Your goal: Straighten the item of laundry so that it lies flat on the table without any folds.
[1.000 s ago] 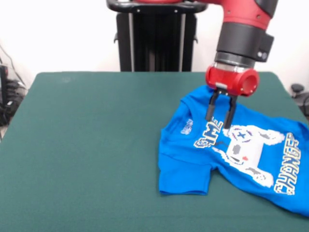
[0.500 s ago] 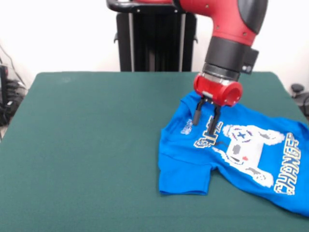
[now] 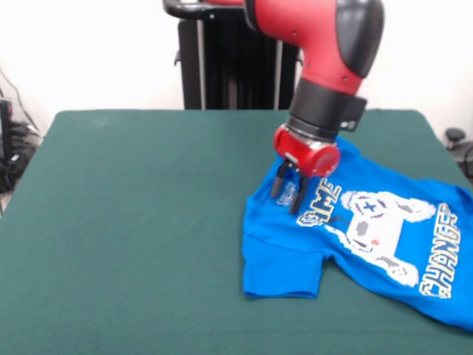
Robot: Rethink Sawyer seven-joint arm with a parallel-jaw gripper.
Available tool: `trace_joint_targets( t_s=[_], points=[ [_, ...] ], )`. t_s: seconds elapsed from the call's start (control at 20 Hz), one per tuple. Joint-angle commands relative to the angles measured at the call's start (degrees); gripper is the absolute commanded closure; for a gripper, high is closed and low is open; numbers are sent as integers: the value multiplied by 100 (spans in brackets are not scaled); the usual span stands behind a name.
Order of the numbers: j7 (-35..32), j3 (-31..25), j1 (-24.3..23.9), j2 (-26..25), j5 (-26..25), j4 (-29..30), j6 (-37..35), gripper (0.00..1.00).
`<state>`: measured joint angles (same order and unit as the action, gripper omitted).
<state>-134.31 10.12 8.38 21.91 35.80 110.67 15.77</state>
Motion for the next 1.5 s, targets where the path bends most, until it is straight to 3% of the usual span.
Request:
trace_joint_targets(
  t_s=[0.05, 0.65, 0.7, 1.5],
  points=[
    [-1034, -648, -229, -257, -206, 171, -221, 0],
    [-1032, -835, -387, -319, -666, 124, -25, 0],
    [-1061, -756, -304, -336, -659, 101, 4, 100],
    [-1112, -647, -398, 81, -696, 543, -287, 100]
  ],
)
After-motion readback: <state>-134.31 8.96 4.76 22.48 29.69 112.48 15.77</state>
